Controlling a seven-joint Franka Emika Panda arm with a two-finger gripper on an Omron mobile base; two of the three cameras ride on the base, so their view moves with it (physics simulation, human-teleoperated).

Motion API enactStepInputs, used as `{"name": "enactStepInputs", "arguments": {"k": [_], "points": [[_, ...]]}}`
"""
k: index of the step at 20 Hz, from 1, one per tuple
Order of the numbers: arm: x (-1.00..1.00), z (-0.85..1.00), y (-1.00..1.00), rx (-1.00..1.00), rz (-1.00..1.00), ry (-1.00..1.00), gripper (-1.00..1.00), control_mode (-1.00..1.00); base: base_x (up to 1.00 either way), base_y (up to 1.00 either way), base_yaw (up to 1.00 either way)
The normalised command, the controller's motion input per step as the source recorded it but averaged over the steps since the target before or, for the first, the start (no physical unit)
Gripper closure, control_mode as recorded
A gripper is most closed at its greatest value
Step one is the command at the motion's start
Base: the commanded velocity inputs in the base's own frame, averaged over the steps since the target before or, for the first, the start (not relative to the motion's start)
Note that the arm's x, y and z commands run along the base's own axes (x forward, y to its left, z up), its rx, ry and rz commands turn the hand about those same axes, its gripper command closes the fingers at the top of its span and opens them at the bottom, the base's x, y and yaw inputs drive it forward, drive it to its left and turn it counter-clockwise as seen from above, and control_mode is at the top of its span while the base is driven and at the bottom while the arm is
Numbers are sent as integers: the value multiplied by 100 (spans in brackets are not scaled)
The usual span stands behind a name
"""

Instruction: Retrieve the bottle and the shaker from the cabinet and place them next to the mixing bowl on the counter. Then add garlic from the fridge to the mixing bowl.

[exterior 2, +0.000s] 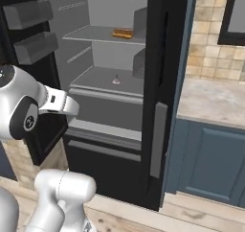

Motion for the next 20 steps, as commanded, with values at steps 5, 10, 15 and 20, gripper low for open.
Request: {"name": "enactStepInputs", "arguments": {"k": [5, 10, 15, 20], "points": [[0, 0, 0, 0, 0, 0, -100, 100, 31, 17, -13], [0, 0, 0, 0, 0, 0, -100, 100, 16, 15, -26], [0, 0, 0, 0, 0, 0, -100, 100, 33, 25, -31], [0, 0, 0, 0, 0, 0, -100, 100, 39, 16, -15]]}}
